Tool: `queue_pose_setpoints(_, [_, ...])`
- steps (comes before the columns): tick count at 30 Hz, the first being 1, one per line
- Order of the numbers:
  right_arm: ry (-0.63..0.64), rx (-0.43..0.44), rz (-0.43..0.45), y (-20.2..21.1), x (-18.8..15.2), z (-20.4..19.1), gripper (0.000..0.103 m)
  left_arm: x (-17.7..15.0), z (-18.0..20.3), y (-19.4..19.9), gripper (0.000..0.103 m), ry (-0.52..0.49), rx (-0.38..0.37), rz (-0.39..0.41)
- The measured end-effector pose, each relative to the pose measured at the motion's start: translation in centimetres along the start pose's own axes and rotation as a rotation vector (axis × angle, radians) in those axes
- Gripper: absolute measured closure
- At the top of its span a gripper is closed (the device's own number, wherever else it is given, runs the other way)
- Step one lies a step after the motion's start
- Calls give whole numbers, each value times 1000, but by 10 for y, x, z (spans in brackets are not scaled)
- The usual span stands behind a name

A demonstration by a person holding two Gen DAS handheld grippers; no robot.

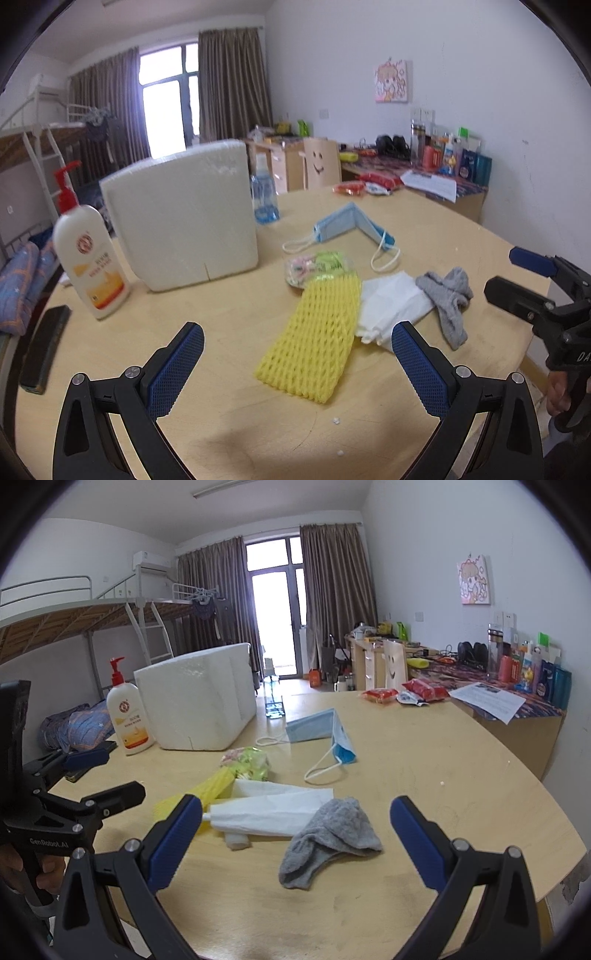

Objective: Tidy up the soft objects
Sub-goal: 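Grasp the yellow foam net with the left gripper while the right gripper grasps the grey sock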

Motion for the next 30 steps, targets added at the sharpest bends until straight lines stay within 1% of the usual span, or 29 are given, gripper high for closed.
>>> queue_pose_setpoints(5, [-5,-12,-33,-13,-3,5,0,-6,-5,-21,2,24,-45,-73])
queue_pose_setpoints(7, [-6,-18,-47,-19,-5,6,0,-7,-7,-28,6,38,-64,-98])
queue_pose_setpoints(10, [-6,-18,-64,-25,-7,7,0,-10,-7,-40,12,36,-65,-148])
queue_pose_setpoints(12, [-6,-20,-68,-28,-8,8,0,-12,-7,-48,14,33,-70,-178])
queue_pose_setpoints(15, [-5,-25,-79,-32,-10,10,0,-14,-9,-53,16,41,-69,-198])
queue_pose_setpoints(21, [-2,-37,-110,-41,-13,14,0,-18,-13,-65,35,54,-80,-248])
queue_pose_setpoints(23, [0,-35,-113,-42,-13,14,0,-19,-14,-65,36,47,-77,-254])
queue_pose_setpoints(25, [0,-35,-117,-44,-13,15,0,-18,-15,-66,47,41,-78,-254])
queue_pose_setpoints(26, [-1,-34,-118,-44,-13,15,1,-17,-16,-67,49,43,-76,-254])
queue_pose_setpoints(28, [2,-38,-124,-46,-13,15,4,-16,-20,-68,62,47,-76,-253])
queue_pose_setpoints(29, [3,-39,-129,-48,-13,15,5,-16,-22,-69,65,45,-67,-255])
queue_pose_setpoints(30, [4,-37,-137,-49,-14,16,7,-17,-24,-69,72,46,-58,-256])
Point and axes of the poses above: each gripper's, at about its wrist camera, not at the fingertips, and y roughly against the way its jaws point, z to its right, x to its top, the point moved 4 cm from there along -y, roughly the way its jaws point, and after that the axes turned 12 degrees about -x, right-handed, at the moved point
